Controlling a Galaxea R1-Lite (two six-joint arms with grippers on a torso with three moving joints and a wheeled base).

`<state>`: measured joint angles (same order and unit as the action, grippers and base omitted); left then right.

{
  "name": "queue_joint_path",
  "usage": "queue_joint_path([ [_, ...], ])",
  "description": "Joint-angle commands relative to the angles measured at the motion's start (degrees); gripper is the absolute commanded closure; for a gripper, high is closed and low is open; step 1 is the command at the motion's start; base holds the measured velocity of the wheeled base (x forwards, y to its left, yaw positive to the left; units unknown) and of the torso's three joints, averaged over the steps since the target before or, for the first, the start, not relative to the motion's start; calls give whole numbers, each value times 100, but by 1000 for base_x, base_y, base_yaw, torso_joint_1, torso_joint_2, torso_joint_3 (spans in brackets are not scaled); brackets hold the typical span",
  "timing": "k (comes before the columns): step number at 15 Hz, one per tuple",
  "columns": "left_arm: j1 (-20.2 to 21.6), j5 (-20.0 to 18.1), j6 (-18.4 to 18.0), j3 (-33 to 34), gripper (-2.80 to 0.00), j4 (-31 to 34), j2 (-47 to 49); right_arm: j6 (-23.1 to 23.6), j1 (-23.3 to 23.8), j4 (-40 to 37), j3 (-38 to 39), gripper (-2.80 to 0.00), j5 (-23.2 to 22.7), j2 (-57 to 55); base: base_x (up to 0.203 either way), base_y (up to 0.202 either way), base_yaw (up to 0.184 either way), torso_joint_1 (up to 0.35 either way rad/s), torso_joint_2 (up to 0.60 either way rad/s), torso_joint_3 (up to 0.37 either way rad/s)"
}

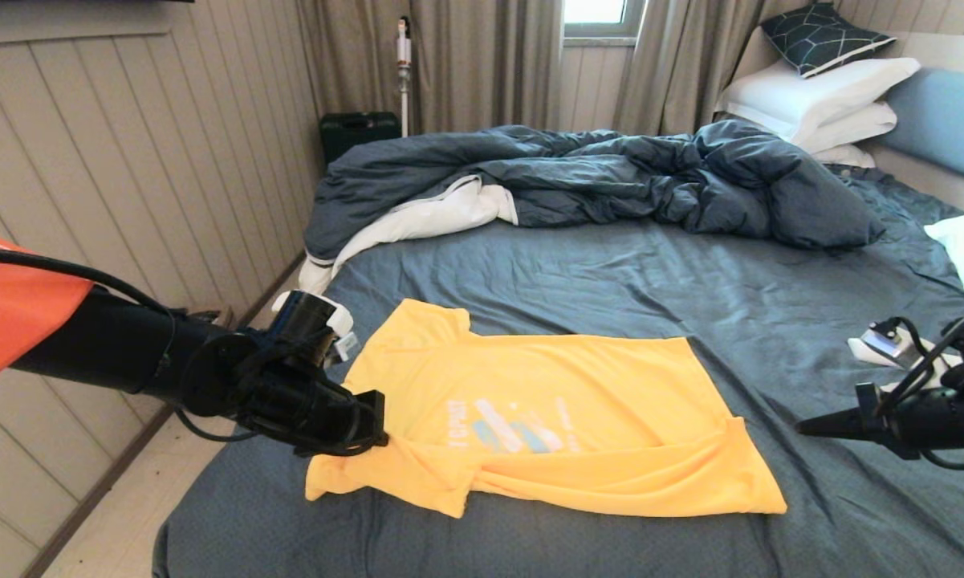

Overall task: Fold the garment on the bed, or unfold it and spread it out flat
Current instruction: Fold the yellow T-shirt

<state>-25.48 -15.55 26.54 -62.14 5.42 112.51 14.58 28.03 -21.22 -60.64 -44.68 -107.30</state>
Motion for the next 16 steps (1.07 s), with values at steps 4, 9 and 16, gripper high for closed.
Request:
queue_joint_path([
  [4, 415, -105, -12, -782, 0, 40, 385, 10, 1, -15, -10, 0, -24, -28, 0, 0, 0, 0, 0, 0],
  [9, 421, -115, -64, -1259, 0, 65, 711, 1, 1, -14, -18, 0, -24, -54, 0, 0, 0, 0, 0, 0],
  [16, 534, -115, -193, -1838, 0, 292, 1274, 1, 19, -22, 8, 0, -24, -28, 0, 0, 0, 0, 0, 0],
])
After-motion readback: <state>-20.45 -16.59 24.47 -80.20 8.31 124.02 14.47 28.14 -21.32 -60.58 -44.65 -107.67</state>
